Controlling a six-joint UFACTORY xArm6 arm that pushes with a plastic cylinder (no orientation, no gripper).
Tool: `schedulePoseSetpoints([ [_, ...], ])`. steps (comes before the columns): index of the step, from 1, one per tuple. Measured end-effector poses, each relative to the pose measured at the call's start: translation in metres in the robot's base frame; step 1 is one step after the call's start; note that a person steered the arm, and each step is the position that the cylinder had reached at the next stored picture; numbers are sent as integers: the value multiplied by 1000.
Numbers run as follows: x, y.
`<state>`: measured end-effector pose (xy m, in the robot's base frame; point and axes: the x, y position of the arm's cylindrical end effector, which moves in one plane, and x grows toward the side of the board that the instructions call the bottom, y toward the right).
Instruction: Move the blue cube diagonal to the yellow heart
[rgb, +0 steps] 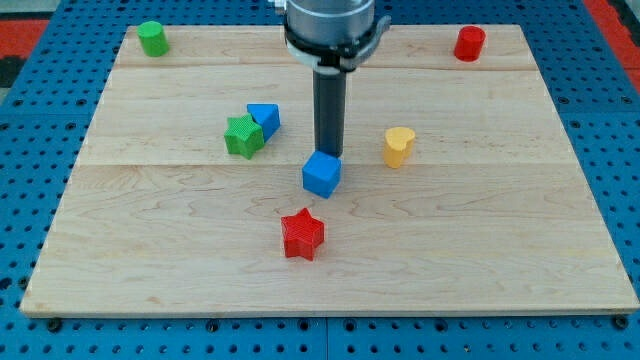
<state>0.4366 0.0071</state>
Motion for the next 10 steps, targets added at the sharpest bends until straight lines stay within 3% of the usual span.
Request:
schedulePoseSetpoints([
  [2,-18,-41],
  [3,12,-44],
  [5,32,77],
  [7,28,-5],
  [8,65,-7],
  [10,84,93],
])
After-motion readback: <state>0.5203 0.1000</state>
